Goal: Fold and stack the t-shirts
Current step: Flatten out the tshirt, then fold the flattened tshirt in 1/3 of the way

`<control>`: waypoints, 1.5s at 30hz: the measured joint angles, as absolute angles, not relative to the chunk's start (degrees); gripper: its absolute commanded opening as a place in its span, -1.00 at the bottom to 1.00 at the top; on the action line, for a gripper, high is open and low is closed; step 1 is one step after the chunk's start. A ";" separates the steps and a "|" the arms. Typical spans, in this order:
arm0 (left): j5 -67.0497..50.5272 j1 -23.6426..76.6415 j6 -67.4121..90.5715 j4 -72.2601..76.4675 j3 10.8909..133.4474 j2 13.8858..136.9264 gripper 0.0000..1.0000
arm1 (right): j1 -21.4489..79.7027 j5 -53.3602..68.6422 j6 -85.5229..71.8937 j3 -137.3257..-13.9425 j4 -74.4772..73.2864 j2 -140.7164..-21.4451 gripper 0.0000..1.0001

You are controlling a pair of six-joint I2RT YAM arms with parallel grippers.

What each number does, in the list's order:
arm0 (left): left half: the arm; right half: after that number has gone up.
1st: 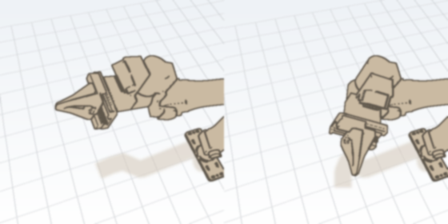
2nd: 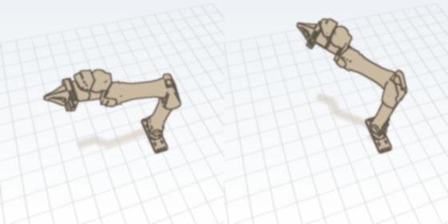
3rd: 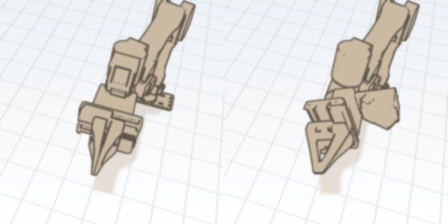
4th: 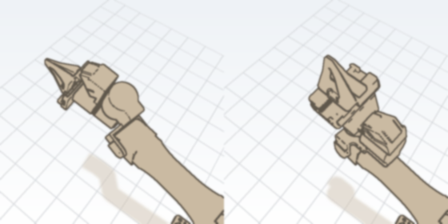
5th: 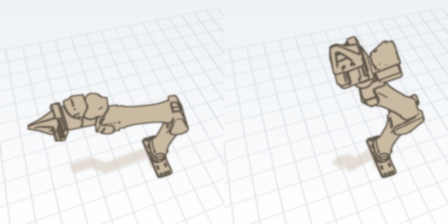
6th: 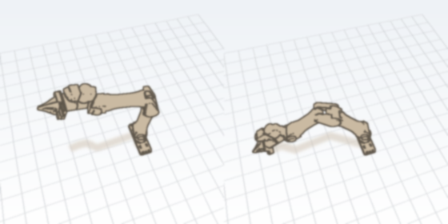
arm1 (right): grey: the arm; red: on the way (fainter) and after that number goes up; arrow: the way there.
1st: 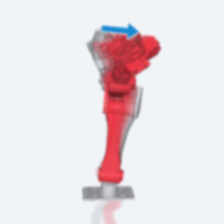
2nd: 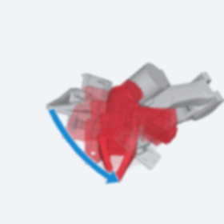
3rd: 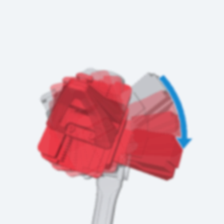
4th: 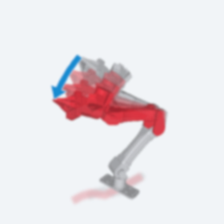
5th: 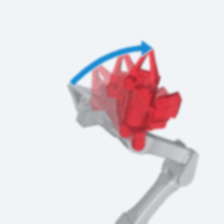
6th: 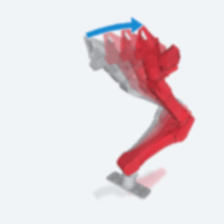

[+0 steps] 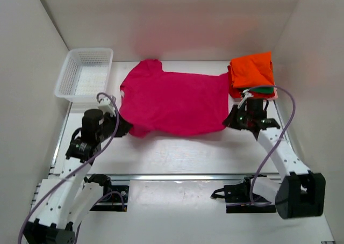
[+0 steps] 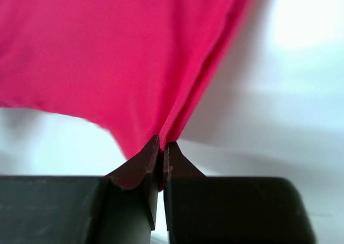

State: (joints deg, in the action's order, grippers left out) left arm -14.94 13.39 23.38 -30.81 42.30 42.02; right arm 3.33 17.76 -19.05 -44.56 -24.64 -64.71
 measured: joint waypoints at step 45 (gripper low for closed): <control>-9.30 3.97 23.46 -20.21 38.06 50.61 -1.00 | -3.60 19.09 -22.50 -34.57 -27.38 -66.65 -0.99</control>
State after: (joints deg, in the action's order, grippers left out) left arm -9.30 3.97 23.46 -20.21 38.06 50.61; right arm -3.60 19.09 -22.50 -34.57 -27.38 -66.65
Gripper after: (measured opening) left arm 0.022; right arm 0.019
